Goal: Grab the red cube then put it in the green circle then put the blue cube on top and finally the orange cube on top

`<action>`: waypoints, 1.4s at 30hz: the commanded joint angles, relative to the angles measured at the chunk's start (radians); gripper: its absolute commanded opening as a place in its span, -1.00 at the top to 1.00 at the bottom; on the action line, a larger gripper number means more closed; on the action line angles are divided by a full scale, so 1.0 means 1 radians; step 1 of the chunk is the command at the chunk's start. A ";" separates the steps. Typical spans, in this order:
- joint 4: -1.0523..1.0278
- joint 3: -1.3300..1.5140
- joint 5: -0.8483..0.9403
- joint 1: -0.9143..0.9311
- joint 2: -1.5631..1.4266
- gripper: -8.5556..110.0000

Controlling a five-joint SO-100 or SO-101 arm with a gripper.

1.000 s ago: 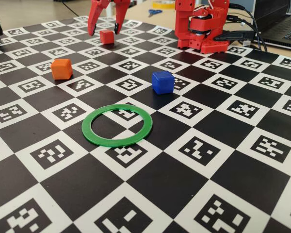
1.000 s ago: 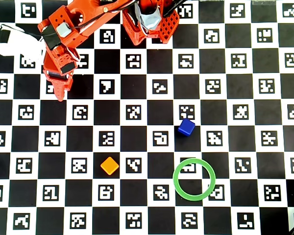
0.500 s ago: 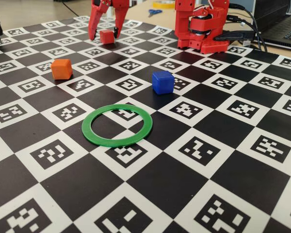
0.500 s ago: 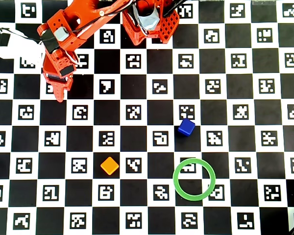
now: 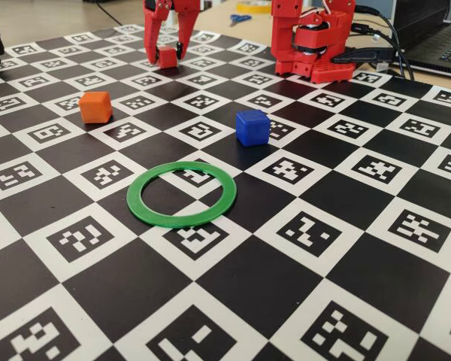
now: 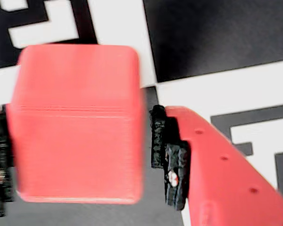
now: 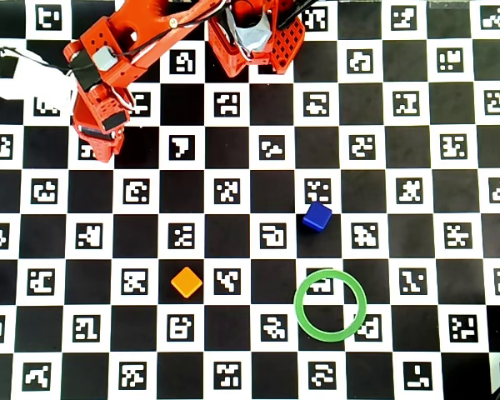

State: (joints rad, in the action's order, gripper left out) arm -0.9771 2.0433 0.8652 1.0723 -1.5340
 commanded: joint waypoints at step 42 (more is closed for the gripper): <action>-0.609 -0.555 -0.367 -0.339 -0.230 0.68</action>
State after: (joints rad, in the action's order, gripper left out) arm -1.5278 1.6291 0.5522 0.8007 -1.6766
